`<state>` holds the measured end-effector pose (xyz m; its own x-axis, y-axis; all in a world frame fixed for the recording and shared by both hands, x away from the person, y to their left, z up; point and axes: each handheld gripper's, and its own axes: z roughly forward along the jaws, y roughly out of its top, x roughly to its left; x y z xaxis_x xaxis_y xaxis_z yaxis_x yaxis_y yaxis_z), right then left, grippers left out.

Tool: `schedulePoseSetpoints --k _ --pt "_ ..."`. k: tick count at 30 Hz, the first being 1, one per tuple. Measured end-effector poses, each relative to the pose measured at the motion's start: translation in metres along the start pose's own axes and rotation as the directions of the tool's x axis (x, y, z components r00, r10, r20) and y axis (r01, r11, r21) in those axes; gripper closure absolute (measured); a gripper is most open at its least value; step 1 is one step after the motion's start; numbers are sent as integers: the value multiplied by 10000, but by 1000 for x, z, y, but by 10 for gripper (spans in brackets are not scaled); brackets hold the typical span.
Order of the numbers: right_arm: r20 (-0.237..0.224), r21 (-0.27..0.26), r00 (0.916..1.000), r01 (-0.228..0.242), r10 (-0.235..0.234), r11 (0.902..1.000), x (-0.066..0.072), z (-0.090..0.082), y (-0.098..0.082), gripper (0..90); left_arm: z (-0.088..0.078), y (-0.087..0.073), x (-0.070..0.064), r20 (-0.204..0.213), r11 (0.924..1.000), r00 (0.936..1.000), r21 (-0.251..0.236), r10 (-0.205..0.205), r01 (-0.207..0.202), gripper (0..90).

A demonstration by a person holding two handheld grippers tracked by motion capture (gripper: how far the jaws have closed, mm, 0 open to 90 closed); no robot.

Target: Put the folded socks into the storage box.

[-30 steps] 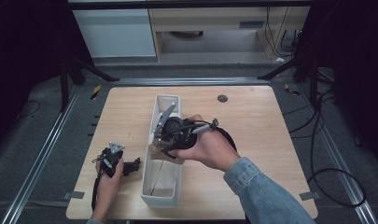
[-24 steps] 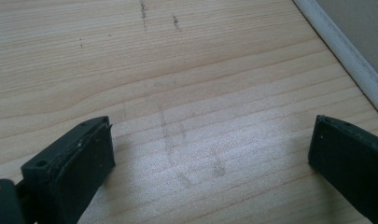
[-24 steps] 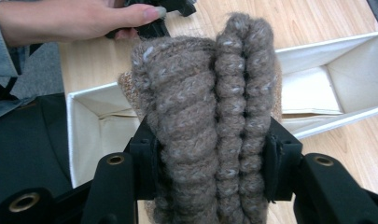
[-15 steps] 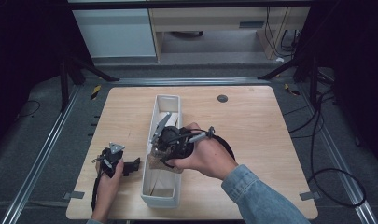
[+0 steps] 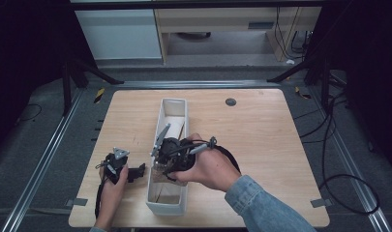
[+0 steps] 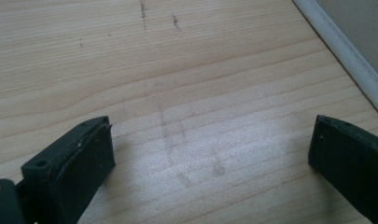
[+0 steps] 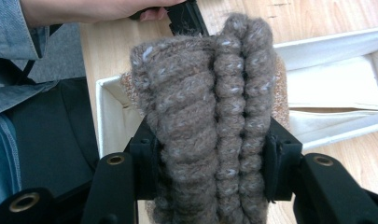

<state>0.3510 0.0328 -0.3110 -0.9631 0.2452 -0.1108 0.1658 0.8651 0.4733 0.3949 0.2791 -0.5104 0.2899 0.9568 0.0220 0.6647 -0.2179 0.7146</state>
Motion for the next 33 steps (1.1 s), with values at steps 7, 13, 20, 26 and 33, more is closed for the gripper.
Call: schedulePoseSetpoints --k 7,13,20,26,33 --pt "-212 188 9998 39 -35 9998 5 14 3 505 0 0 0 -2 10000 10000 4 15 -15 0" --pt "-367 443 9993 -9 25 9990 7 27 4 506 0 0 0 2 10000 10000 5 15 -15 0" --pt "-411 329 9989 -220 234 9992 8 34 0 506 0 0 0 0 10000 10000 1 6 -6 0" --pt "-407 379 9987 -275 290 9989 9 42 -2 506 0 0 0 7 10000 10000 15 22 -22 0" --pt "-508 224 9973 -519 530 9984 7 49 -7 504 0 0 0 25 10000 10000 16 37 -37 0"
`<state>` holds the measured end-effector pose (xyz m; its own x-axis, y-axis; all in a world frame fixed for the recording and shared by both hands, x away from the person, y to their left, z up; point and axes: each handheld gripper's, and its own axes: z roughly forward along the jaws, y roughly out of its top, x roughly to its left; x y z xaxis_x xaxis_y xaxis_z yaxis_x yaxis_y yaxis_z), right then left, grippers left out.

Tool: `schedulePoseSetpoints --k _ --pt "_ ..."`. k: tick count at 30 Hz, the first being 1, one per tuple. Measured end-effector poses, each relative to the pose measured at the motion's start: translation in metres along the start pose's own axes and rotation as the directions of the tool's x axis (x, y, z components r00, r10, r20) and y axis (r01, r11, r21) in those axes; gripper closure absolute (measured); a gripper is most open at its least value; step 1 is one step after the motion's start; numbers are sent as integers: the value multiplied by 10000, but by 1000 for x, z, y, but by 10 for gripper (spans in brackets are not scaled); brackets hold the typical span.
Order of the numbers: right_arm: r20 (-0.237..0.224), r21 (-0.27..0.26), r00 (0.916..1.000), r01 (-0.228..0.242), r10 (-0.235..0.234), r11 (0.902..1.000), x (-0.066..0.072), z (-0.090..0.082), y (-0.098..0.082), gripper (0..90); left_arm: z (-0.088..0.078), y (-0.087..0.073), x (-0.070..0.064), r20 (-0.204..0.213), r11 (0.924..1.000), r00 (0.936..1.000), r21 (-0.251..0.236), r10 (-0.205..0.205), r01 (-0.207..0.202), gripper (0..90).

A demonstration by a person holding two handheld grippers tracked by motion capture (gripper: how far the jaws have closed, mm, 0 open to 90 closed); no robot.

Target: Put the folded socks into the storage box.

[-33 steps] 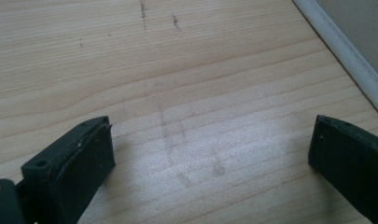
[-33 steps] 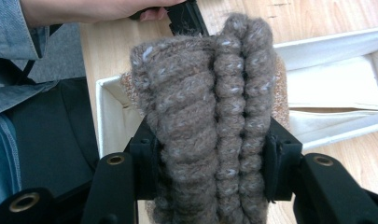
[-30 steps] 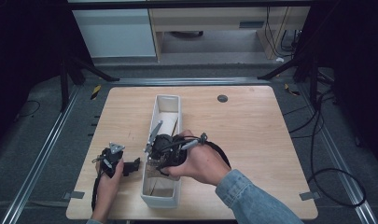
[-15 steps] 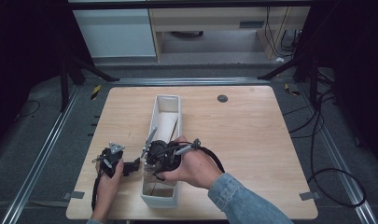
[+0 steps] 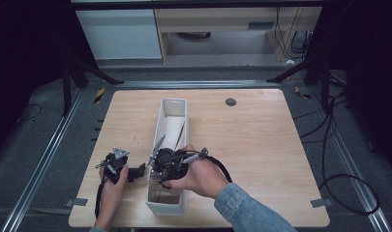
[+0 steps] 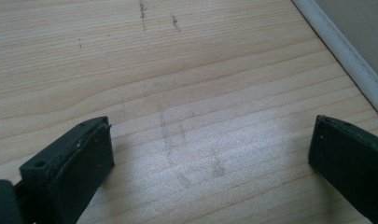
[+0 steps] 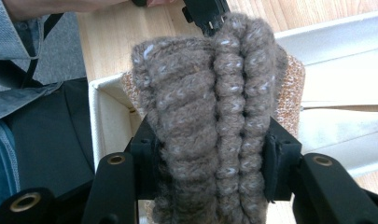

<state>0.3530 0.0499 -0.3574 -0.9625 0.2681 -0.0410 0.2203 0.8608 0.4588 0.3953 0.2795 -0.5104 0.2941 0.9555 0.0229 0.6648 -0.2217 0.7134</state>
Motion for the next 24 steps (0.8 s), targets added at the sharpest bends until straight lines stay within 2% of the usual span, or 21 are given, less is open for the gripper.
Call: schedulePoseSetpoints --k 8,17,24 --pt "-39 4 10000 31 -31 10000 0 8 -1 499 0 0 0 10 10000 10000 2 5 -5 0" --pt "-111 68 9996 -266 267 9996 -3 18 -4 495 0 0 0 14 10000 10000 2 8 -8 0" --pt "-146 27 9994 -298 299 9996 -4 24 -6 484 0 0 0 21 10000 10000 -4 7 -7 0"
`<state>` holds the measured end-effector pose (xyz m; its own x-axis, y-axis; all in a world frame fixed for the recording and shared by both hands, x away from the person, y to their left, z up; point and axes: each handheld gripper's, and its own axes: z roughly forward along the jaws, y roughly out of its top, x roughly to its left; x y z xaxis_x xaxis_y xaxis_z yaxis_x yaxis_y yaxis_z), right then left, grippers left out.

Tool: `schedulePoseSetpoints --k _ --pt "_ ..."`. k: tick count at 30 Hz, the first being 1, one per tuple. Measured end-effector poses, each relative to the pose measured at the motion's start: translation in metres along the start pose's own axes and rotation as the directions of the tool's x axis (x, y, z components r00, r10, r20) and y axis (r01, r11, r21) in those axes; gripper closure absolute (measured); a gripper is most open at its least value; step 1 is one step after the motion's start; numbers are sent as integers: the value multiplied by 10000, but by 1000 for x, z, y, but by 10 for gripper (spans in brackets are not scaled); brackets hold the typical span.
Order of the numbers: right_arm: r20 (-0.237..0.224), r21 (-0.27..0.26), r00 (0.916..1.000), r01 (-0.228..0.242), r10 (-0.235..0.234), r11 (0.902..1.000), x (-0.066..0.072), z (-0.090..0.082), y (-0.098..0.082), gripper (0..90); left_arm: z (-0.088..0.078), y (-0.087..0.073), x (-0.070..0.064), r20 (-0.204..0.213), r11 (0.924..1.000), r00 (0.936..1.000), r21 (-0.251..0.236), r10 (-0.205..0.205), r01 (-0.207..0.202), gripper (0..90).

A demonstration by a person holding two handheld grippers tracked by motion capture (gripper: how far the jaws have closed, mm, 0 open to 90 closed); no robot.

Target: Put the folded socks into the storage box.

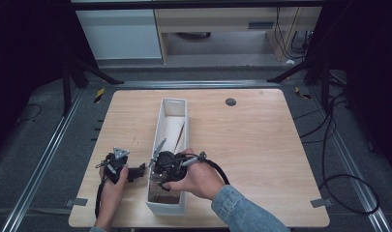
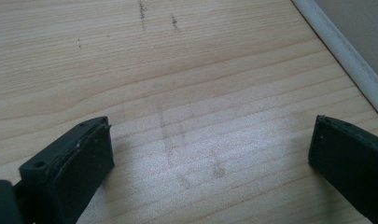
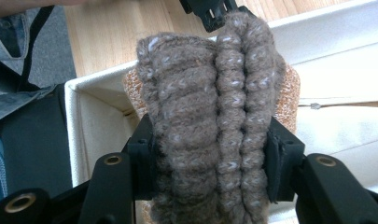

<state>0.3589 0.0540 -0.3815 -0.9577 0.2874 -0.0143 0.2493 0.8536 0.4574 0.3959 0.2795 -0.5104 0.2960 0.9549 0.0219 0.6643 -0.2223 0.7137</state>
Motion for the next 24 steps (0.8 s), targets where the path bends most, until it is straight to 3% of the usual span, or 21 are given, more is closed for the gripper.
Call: schedulePoseSetpoints --k 7,12,19,24 --pt "-37 63 10000 -7 7 10000 0 6 -2 467 0 0 0 -7 10000 10000 -15 -3 3 0" --pt "5 -150 9999 -101 101 9998 -1 4 -5 386 0 0 0 -4 10000 10000 -16 3 -3 0" --pt "174 -592 9997 -161 172 9981 -1 -8 -10 187 0 0 0 0 10000 10000 0 4 -4 0" --pt "196 -983 9991 -350 371 9945 -4 -25 -14 156 0 0 0 -1 10000 10000 11 4 -4 0"
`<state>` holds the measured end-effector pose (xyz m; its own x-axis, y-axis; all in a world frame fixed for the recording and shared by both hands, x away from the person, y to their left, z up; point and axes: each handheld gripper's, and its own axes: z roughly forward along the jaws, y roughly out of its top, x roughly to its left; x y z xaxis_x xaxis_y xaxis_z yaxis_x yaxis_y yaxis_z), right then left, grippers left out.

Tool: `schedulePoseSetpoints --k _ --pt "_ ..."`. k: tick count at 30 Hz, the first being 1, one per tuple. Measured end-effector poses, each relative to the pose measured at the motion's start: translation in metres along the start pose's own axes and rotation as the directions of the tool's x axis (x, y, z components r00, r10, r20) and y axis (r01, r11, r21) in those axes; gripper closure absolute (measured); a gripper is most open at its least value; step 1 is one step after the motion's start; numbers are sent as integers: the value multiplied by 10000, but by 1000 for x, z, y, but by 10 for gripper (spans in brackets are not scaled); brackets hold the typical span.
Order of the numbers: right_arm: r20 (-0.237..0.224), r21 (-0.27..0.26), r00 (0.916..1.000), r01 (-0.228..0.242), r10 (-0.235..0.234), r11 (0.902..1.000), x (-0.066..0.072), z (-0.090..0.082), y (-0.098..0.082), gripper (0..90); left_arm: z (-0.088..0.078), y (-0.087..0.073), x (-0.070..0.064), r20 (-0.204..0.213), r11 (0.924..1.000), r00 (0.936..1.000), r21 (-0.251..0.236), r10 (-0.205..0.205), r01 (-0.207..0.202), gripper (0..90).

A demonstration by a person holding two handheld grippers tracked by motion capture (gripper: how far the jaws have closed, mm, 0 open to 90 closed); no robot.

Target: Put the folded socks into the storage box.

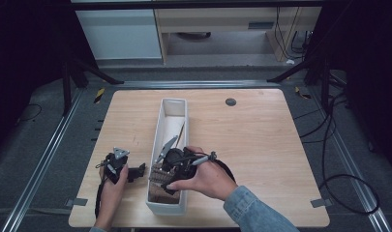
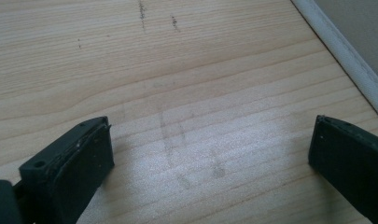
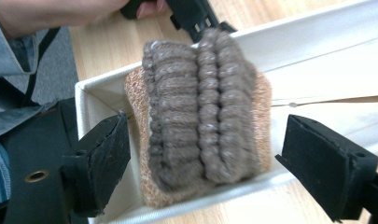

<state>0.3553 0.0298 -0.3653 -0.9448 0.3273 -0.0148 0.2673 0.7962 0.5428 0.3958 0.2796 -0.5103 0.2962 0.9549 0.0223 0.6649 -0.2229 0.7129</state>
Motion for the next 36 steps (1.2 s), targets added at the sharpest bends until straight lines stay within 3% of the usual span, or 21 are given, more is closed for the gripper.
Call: schedulePoseSetpoints --k 5,8,11,13,14,17,18,26,31,36 --pt "159 -258 9998 -66 71 9996 -6 -16 0 178 0 0 0 0 10000 10000 -1 0 0 0" --pt "525 -563 9984 -191 221 9982 -19 -32 1 235 0 0 0 -1 10000 10000 -2 1 -1 0" --pt "705 -639 9973 -166 211 9978 -26 -39 4 353 0 0 0 -1 10000 10000 0 3 -3 0" --pt "748 -681 9971 -105 156 9976 -28 -41 5 379 0 0 0 -1 10000 10000 -1 2 -2 0" --pt "784 -730 9969 -37 95 9973 -31 -44 8 446 0 0 0 0 10000 10000 0 3 -3 0" --pt "921 -865 9957 33 47 9962 -33 -47 11 489 0 0 0 -1 10000 10000 0 4 -4 0" --pt "961 -949 9954 87 5 9954 -35 -49 14 557 0 0 0 -1 10000 10000 -1 3 -3 0" --pt "831 -799 9965 75 -8 9968 -39 -41 16 724 0 0 0 -1 10000 10000 0 1 -1 0" --pt "401 -702 9992 31 -3 9975 -38 -30 16 832 0 0 0 -1 10000 10000 -8 0 0 0" --pt "167 -585 9998 -99 109 9982 -39 -19 14 872 0 0 0 -1 10000 10000 -9 0 0 0"
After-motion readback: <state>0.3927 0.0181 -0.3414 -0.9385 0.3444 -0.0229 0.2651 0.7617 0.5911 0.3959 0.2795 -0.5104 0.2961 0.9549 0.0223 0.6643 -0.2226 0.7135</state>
